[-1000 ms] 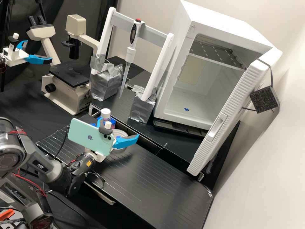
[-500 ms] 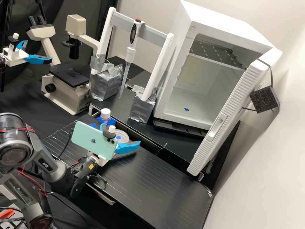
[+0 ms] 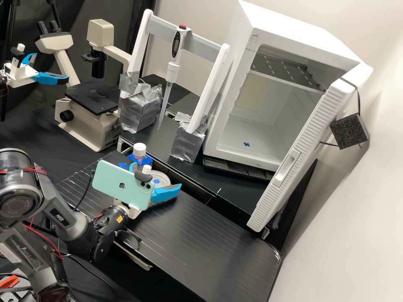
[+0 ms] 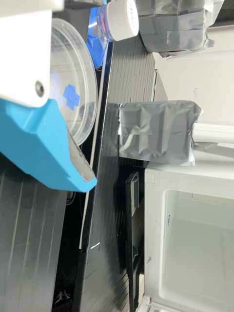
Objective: Open the lid
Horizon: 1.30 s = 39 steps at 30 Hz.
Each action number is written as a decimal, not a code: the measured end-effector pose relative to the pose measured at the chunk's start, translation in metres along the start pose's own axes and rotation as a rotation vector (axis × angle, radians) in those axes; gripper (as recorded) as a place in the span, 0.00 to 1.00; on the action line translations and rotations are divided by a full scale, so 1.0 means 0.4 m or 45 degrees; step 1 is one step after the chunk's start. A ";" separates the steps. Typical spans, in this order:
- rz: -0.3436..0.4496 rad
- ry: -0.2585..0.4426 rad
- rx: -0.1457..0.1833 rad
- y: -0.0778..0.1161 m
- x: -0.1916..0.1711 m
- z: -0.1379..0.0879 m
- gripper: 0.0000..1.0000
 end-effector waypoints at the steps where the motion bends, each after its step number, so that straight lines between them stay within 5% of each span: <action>1: 0.000 0.000 0.000 0.000 0.000 0.000 0.00; 26: -0.001 0.000 0.025 -0.001 0.002 0.006 0.00; 33: 0.014 0.021 0.050 0.022 -0.025 0.000 0.00; 39: 0.034 0.066 0.031 0.041 -0.055 -0.027 0.00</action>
